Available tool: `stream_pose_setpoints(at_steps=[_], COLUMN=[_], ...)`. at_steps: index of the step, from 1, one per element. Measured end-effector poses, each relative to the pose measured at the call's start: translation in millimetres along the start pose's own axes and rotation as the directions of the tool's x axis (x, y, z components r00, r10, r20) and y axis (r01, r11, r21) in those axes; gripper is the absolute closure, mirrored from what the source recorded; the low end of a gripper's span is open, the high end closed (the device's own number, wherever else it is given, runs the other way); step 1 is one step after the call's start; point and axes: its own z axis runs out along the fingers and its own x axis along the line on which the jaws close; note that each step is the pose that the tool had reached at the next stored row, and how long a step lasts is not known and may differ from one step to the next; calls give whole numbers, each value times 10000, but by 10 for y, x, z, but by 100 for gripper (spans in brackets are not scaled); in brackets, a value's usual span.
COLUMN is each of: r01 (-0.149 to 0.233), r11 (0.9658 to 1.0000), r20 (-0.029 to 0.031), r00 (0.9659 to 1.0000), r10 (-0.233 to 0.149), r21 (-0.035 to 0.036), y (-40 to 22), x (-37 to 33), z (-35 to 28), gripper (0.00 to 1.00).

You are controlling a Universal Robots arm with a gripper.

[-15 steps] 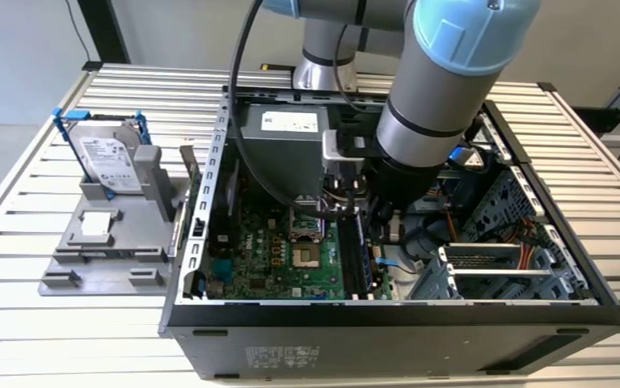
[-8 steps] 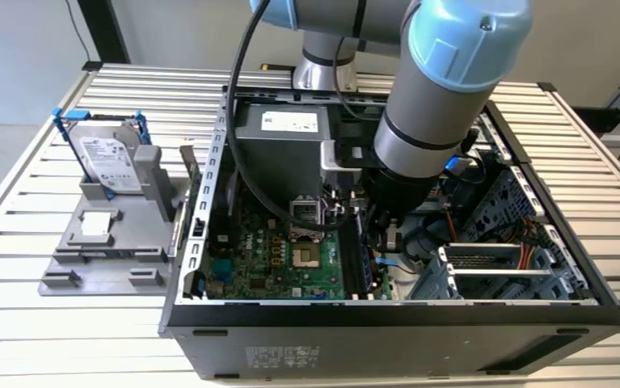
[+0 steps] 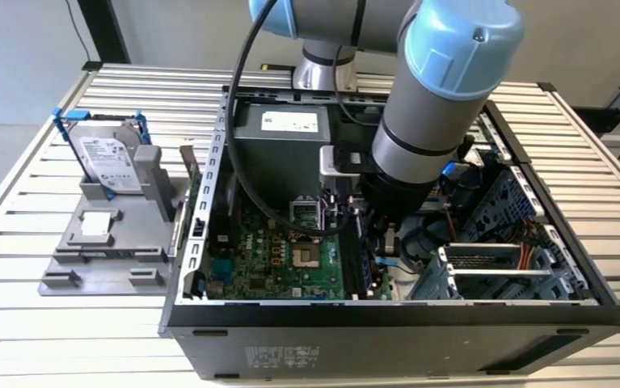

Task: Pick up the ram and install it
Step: 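Press down the ram until it locks into place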

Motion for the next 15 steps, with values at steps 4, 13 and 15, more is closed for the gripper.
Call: stream_pose_setpoints(at_steps=[4, 13, 15], r01=[0, -1, 0], r11=[10000, 10000, 10000], r20=[27, 22, 21], r00=[10000, 10000, 10000], r10=[0, 1, 0], r21=[5, 5, 4], y=[2, 9, 10], x=[-14, -41, -47], z=[-134, -544, -637], gripper=[100, 100, 100])
